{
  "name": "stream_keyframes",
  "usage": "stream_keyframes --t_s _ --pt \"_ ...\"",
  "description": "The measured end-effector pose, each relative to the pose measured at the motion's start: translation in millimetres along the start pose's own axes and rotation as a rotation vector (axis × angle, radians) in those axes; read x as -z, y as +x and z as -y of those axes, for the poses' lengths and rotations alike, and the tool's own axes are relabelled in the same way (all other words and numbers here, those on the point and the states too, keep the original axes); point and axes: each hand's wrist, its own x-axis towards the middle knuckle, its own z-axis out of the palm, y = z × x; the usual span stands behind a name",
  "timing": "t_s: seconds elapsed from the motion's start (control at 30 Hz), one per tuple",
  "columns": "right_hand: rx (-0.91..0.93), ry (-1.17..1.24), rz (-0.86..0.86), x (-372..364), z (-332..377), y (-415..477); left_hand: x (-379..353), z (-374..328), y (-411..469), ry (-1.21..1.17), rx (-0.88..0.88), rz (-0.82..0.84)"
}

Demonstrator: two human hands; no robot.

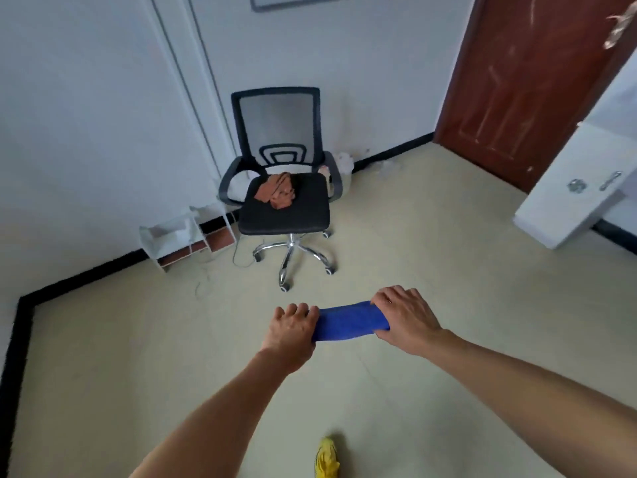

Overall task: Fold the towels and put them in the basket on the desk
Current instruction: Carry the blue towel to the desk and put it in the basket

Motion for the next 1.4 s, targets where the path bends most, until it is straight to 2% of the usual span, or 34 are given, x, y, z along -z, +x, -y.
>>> stream_keyframes --t_s 0.2,0.4,0.47,0.53,0.9,1.23,1.4 --pt "-0.293 0.009 -0.098 22 -99 6 64 -39 143 0.099 -0.317 -0.032" --pt "-0.550 -0.019 -0.151 30 -227 -14 108 -143 276 0.142 -0.591 -0.096" --pt "-0.574 -0.034 -0.144 33 -253 -16 117 -163 298 0.158 -0.627 -0.105" --pt "-0.628 -0.046 -0.169 32 -311 -12 125 -201 351 0.157 -0.686 -0.143" --pt "-0.732 -0.065 -0.192 73 -591 36 208 -371 580 0.070 -0.716 -0.182" --pt "-0.765 -0.084 -0.225 76 -782 90 241 -476 777 0.037 -0.816 -0.191" --pt "-0.854 -0.088 -0.244 92 -879 118 274 -535 883 0.016 -0.904 -0.192"
